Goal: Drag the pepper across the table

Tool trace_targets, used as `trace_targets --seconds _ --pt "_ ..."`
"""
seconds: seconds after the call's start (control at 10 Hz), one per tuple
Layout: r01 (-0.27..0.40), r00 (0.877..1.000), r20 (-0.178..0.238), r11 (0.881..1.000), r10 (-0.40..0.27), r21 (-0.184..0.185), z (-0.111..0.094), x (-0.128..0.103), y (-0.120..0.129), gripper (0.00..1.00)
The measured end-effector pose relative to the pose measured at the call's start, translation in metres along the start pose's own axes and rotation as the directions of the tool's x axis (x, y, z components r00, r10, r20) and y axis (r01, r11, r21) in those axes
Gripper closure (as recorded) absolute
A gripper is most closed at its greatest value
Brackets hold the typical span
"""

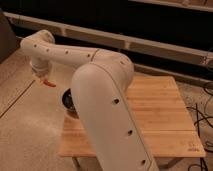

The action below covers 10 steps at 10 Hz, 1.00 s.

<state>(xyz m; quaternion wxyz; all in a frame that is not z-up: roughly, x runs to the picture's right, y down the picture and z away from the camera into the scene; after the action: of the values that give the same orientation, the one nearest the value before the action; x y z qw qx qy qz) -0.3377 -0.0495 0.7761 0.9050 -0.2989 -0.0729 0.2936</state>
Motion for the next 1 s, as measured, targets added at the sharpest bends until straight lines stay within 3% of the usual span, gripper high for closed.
trace_targets --seconds 0.8,1.0 --pt "0.0 1.0 0.0 1.0 0.0 0.0 0.0 0.0 -0.0001 0.99" --pt "0.0 1.0 0.0 1.0 0.0 0.0 0.0 0.0 0.0 0.87"
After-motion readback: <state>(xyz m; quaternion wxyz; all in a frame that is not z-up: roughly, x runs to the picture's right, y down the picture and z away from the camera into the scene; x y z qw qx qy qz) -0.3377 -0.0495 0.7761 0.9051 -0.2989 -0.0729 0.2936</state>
